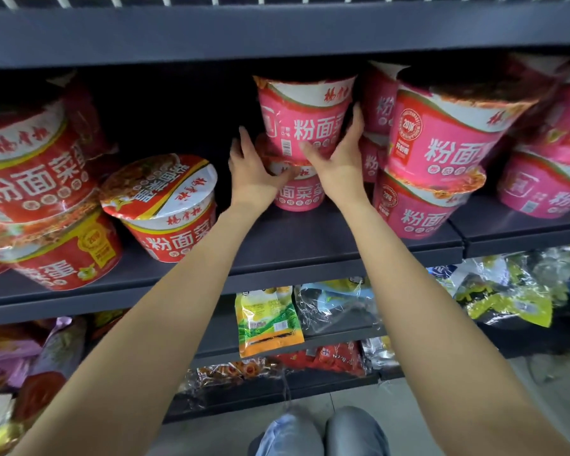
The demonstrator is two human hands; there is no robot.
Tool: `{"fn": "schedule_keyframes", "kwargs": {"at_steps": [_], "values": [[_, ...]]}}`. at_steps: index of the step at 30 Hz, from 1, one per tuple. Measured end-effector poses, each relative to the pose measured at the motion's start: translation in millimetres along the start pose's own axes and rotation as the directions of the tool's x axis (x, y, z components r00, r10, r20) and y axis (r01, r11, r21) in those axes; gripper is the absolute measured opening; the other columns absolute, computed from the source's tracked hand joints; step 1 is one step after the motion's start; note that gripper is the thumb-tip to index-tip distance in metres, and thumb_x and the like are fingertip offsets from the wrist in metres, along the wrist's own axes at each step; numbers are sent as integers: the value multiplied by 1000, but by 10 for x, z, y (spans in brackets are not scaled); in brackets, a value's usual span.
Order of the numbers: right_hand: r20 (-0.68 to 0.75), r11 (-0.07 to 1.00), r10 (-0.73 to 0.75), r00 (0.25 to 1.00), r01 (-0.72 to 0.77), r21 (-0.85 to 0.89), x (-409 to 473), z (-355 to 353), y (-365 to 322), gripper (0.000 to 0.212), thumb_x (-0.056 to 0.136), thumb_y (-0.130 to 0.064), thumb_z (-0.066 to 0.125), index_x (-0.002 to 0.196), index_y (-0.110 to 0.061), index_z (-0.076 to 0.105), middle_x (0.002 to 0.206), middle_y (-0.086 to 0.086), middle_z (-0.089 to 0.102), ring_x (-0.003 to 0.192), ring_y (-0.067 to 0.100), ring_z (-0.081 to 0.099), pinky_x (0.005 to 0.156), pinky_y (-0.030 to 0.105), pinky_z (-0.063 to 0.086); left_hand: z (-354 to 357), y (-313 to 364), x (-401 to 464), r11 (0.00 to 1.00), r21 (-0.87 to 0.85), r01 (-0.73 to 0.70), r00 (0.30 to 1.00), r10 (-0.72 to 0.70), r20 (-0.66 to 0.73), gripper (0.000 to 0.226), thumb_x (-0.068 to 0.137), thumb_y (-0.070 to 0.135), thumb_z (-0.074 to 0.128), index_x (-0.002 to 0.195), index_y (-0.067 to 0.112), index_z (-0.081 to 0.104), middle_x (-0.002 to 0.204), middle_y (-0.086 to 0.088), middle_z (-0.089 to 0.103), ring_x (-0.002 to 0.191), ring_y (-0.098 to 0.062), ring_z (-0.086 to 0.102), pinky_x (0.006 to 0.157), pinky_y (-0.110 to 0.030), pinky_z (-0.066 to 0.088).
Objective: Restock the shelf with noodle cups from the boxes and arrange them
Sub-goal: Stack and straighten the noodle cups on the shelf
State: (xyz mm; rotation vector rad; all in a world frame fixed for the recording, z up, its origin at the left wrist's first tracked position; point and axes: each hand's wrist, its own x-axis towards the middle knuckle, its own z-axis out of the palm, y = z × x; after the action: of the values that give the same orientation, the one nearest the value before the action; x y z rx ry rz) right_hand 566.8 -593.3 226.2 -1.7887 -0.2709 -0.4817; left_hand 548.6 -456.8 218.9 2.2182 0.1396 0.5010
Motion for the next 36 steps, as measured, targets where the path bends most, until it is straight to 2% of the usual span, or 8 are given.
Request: {"fn": "schedule_keyframes", "kwargs": {"at_steps": [2,5,10,13,18,25,30,36], "values": [[18,995,63,998,-61,-81,111,66,-26,111,78,-30,77,152,-11,-3,155,9,26,140,23,33,115,36,27,15,-25,40,995,-74,66,995,-60,79,116,75,39,78,152,9,-4,155,-14,26,141,-28,29,110,-36,31],[-64,948,113,992,-127,-293,155,198,-84,121,71,-45,78,153,-16,-6,155,8,27,141,28,31,113,57,23,59,-36,78,998,-48,43,998,-40,55,111,77,39,76,152,9,0,146,-12,43,132,-25,44,101,-33,40],[-88,918,136,987,-159,-363,272,340,-109,132,63,-53,80,152,-16,-9,157,15,13,145,31,17,114,63,5,123,-45,74,1000,-9,-15,998,16,58,119,69,39,81,153,15,1,149,-13,34,136,-29,37,107,-44,39],[-45,952,97,994,-106,-286,323,309,-59,136,59,-53,82,152,-15,-9,157,8,23,142,30,28,113,62,13,116,-42,116,1000,-10,-28,999,28,36,119,68,37,83,153,16,2,150,-13,33,135,-29,39,106,-43,40],[-245,923,111,963,-191,-334,177,372,-78,126,59,-51,83,152,-15,7,147,12,33,137,30,32,112,56,23,178,-26,130,999,32,2,1000,-2,25,108,77,32,76,153,16,0,152,-14,31,136,-29,38,102,-40,39],[-253,962,-75,964,3,-273,1,253,159,99,72,-29,81,149,-5,22,146,17,37,135,29,36,111,37,30,303,-1,191,999,-20,-45,998,44,-39,96,81,34,71,153,21,9,147,-16,36,129,-32,45,98,-42,44],[-144,903,-107,984,35,-428,93,207,279,54,91,-26,61,139,-8,43,141,11,46,129,26,44,102,34,40,398,13,306,998,-37,-42,996,39,-78,98,79,40,73,152,20,12,146,-17,37,129,-31,46,98,-40,43],[-30,802,-87,996,52,-596,167,153,335,58,96,-30,52,147,-9,34,149,18,30,135,32,33,108,40,36,512,72,409,998,-42,-47,992,41,-123,95,78,42,73,150,19,17,141,-18,40,121,-35,51,93,-39,45]]}}
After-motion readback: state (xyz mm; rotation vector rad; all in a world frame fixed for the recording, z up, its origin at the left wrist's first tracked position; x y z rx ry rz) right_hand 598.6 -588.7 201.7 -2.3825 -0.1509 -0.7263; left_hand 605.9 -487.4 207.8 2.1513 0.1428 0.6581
